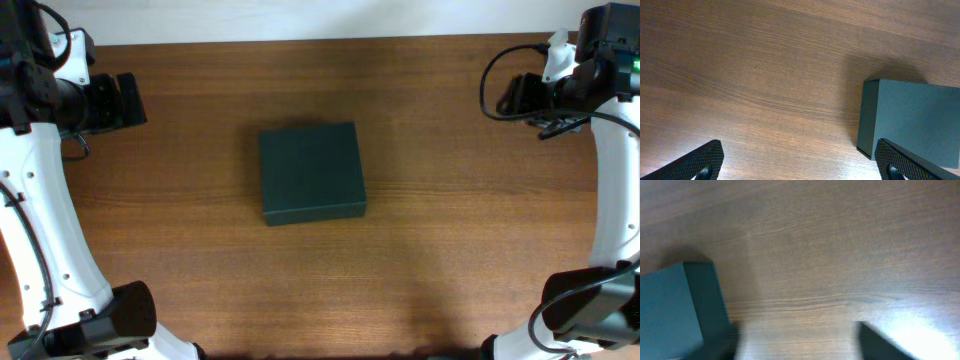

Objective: Pack container

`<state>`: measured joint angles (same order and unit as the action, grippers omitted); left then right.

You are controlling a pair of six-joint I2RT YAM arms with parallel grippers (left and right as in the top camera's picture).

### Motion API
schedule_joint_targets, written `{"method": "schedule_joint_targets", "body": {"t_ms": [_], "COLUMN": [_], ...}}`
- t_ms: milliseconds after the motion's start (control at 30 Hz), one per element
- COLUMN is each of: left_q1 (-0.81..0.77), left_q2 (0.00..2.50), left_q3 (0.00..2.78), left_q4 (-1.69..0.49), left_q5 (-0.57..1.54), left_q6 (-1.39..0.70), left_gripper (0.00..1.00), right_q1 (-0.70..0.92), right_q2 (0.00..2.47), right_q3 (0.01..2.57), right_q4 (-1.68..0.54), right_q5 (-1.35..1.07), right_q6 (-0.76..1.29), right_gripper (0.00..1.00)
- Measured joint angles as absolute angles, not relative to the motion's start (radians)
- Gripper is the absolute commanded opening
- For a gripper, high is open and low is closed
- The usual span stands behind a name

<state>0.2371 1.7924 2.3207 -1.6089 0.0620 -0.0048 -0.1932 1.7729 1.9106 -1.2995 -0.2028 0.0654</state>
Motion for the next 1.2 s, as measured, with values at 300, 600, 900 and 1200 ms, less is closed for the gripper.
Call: {"method": "schedule_joint_targets", "body": {"t_ms": [300,600,900,1200], "left_q1": [0.237,0.237,0.237,0.237], "left_q2": [1.792,1.792,1.792,1.792], "left_q3": [2.321,2.321,2.321,2.321], "left_q4": [-1.609,-1.609,-1.609,-1.609], "left_q5": [0.062,0.062,0.062,0.062], "left_q6": [-0.005,-0.005,-0.005,-0.005], "left_gripper": [0.99,0.99,0.99,0.99], "right_q1": [-0.193,-0.193,-0.193,-0.193], "right_q2": [1.773,1.773,1.773,1.657], "right_q3": [1.911,1.911,1.911,1.904], "right_q4": [-1.302,-1.302,-1.302,-1.300], "right_q5": [-0.203,-0.202,-0.202,-0.183], "right_q6": [0.059,0.059,0.059,0.059], "right_gripper": [0.99,0.99,0.99,0.99]}}
